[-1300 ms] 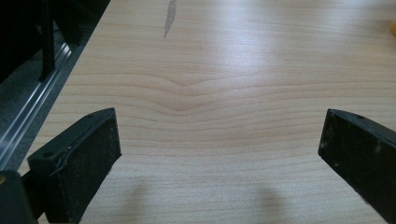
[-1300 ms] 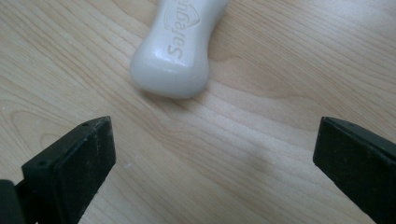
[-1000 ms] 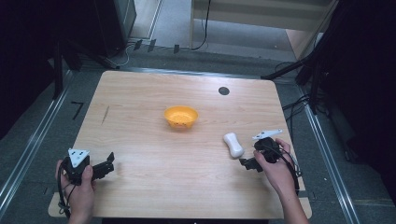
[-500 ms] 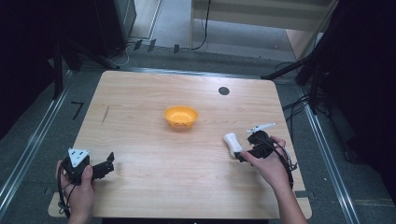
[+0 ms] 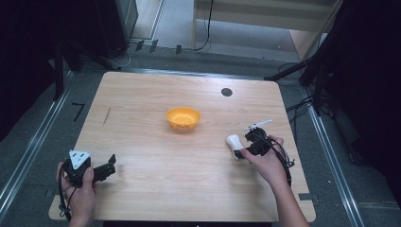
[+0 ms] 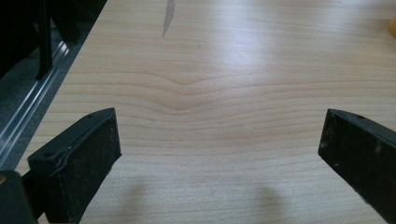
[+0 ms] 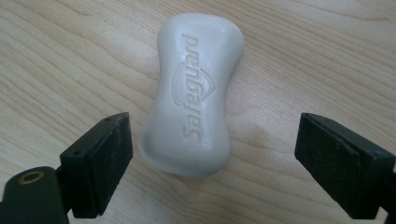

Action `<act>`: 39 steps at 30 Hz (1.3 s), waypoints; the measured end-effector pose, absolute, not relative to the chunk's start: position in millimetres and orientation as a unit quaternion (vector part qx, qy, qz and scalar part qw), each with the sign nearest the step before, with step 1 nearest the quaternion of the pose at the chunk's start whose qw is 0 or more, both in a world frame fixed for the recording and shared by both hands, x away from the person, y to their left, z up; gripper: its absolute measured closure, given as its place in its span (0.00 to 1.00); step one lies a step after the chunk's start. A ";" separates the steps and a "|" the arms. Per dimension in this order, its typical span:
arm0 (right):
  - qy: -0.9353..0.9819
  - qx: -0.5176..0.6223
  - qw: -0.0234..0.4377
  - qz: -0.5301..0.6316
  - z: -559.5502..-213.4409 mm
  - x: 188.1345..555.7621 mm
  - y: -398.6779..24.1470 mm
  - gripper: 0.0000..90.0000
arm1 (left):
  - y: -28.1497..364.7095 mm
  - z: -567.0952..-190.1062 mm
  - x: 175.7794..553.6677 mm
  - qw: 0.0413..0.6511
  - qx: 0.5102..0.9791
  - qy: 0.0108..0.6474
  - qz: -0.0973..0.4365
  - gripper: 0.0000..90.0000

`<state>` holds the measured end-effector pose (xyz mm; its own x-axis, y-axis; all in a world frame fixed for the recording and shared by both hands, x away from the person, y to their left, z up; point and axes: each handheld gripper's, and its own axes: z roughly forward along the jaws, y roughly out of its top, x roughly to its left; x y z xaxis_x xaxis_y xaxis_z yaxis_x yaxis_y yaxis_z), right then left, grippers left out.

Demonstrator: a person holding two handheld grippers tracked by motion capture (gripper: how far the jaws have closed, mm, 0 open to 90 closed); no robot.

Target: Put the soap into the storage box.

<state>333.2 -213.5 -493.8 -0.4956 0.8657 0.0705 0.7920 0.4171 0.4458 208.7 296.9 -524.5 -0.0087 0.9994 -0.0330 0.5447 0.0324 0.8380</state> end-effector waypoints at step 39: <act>0.834 0.518 0.056 0.181 -506.3 362.3 -186.1 0.37 | 297.3 -524.5 209.3 0.346 0.615 0.630 0.325 0.00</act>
